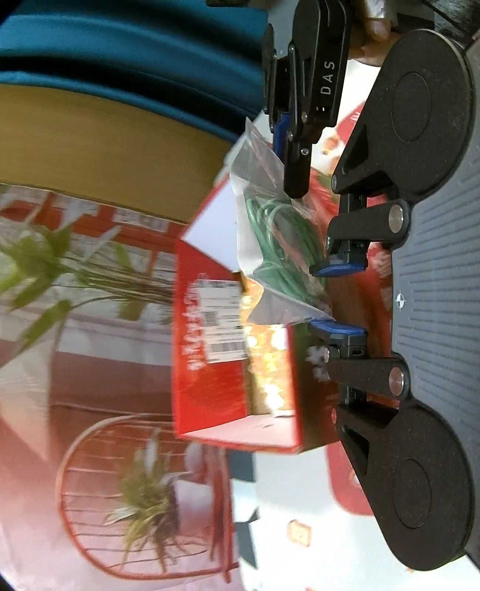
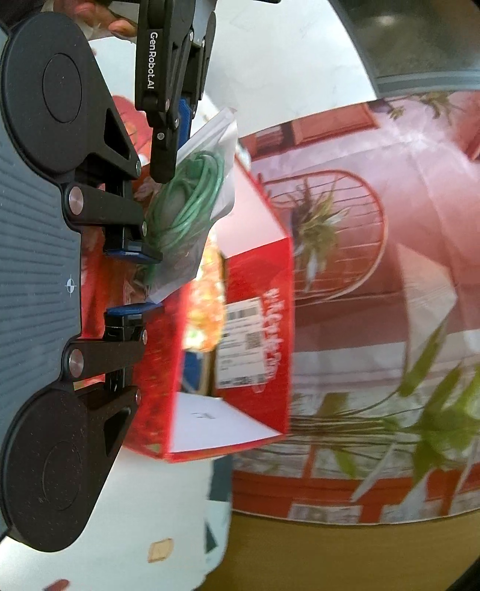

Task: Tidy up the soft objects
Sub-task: 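Carry the green cable bag into the red box and open both tools, then withdraw both tools from the box toward the black cloth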

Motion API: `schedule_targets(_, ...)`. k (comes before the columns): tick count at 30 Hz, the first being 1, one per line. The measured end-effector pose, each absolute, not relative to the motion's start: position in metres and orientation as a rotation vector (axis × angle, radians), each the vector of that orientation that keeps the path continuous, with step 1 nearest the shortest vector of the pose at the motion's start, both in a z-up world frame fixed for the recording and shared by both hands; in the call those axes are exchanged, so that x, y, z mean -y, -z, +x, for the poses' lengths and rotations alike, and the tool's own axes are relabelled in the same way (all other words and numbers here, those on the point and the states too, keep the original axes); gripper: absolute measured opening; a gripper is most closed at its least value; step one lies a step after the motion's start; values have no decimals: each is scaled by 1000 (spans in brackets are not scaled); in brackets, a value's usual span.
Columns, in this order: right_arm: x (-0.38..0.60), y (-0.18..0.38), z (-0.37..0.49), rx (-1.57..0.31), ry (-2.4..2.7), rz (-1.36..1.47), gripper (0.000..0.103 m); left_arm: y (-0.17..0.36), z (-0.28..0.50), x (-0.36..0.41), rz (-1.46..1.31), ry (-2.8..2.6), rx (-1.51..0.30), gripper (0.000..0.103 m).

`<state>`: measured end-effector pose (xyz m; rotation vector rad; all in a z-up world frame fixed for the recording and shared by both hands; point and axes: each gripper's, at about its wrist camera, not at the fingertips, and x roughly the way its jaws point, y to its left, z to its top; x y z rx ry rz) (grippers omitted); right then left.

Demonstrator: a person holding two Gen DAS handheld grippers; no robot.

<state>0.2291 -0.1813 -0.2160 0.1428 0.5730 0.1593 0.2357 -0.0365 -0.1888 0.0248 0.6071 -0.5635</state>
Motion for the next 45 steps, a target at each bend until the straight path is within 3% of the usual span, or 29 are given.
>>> schedule_targets(15, 183, 163, 253, -488, -178, 112, 21, 146, 251, 36, -38, 535, -534, 27)
schedule_targets(32, 200, 211, 329, -770, -169, 280, 24, 193, 333, 40, -54, 479, -825, 28)
schedule_targets(40, 202, 224, 341, -779, -67, 277, 27, 201, 349, 40, -80, 412, -838, 33)
schedule_targets(45, 203, 214, 329, -694, -20, 213, 29, 190, 337, 36, -47, 395, -779, 41)
